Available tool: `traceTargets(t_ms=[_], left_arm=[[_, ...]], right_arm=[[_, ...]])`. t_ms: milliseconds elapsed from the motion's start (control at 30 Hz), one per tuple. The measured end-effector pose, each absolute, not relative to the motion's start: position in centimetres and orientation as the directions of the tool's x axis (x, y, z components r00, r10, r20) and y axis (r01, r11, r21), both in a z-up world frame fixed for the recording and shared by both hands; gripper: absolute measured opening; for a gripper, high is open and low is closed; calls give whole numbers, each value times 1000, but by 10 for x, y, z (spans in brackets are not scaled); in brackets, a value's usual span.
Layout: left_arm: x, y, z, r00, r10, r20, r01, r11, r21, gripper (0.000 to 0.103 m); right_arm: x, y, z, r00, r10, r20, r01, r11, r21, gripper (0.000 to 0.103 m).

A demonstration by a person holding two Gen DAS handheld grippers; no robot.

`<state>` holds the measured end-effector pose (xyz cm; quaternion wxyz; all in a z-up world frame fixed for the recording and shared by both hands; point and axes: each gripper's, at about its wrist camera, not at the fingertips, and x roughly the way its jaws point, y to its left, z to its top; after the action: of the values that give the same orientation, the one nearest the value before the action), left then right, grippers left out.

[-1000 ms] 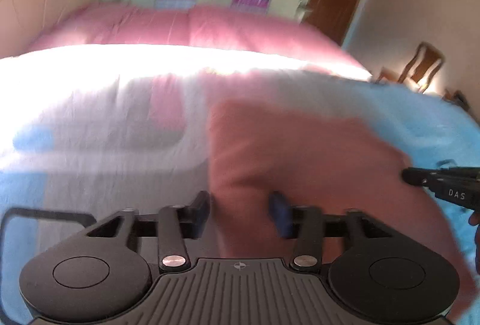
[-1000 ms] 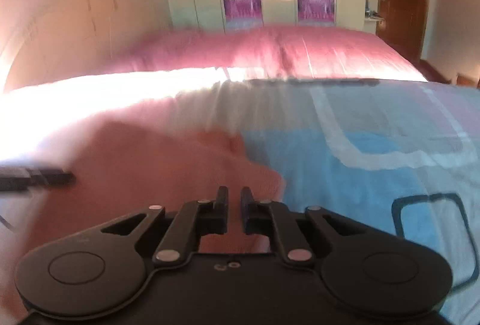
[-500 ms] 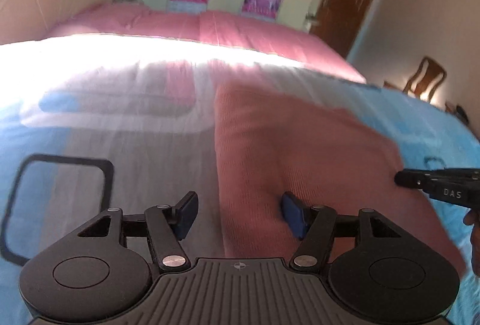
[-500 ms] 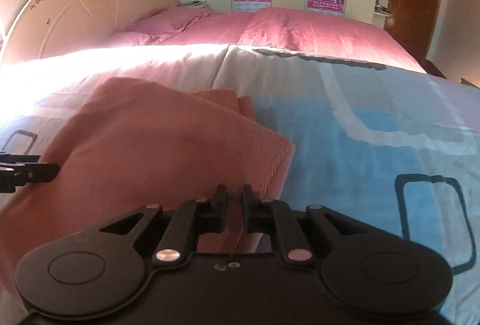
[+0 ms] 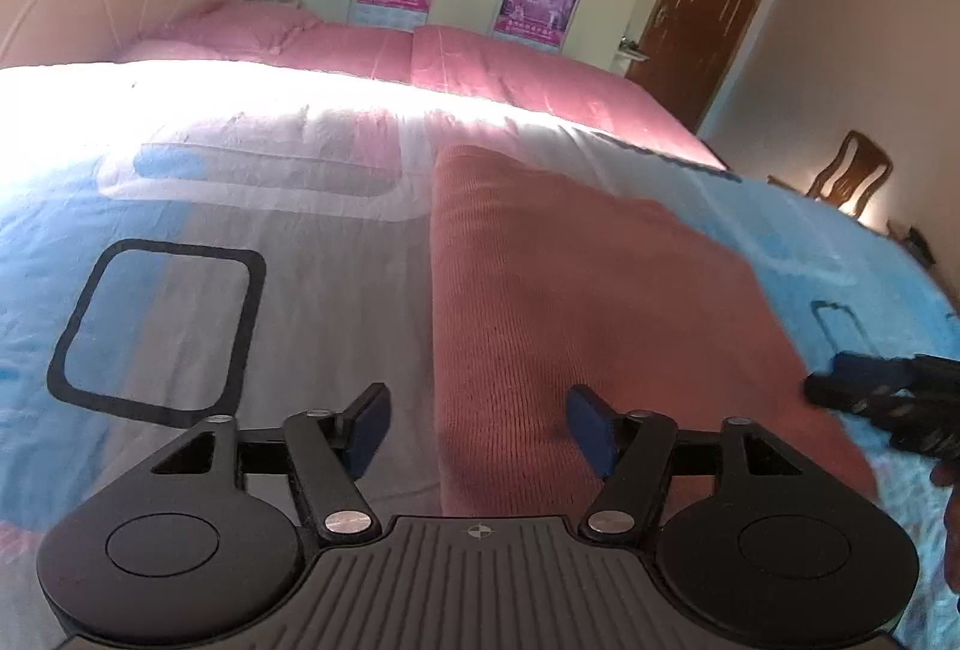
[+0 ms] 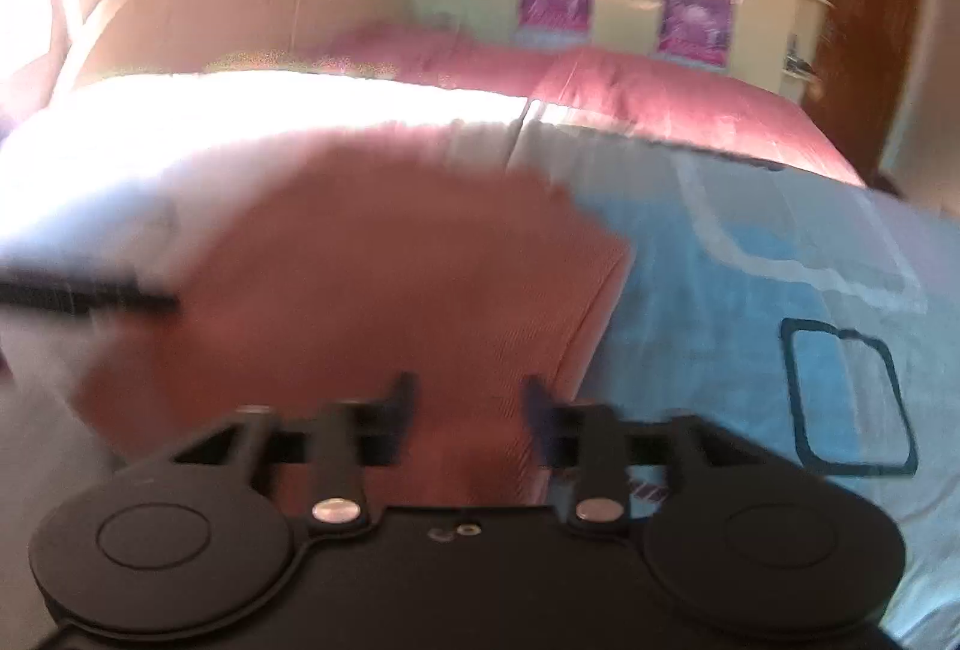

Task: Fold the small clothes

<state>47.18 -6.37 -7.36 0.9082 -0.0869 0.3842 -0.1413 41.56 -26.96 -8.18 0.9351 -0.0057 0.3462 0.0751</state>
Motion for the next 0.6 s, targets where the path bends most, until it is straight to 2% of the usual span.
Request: traceTargets(t_ms=[33, 67, 133, 300, 500, 600], left_arm=[[472, -59, -74, 658, -339, -672, 191, 939, -287, 70], [473, -54, -75, 650, -355, -672, 194, 932, -305, 70], [481, -48, -82, 616, -410, -673, 209, 908, -362, 70], [503, -33, -101, 543, -516, -663, 152, 836, -527, 70], [522, -47, -115, 502, -551, -667, 145, 814, -563, 70], [530, -56, -116, 501, -551, -668, 155, 816, -557, 70]], right_arm=[[414, -284, -77, 752, 158, -641, -120, 987, 102, 59], [420, -297, -79, 738, 180, -651, -101, 982, 158, 52], [428, -331, -87, 704, 234, -670, -38, 955, 294, 48], [452, -385, -120, 623, 458, -634, 16, 803, 596, 49], [473, -399, -146, 576, 575, -581, 17, 702, 712, 51], [483, -389, -145, 548, 601, -582, -29, 709, 705, 46]])
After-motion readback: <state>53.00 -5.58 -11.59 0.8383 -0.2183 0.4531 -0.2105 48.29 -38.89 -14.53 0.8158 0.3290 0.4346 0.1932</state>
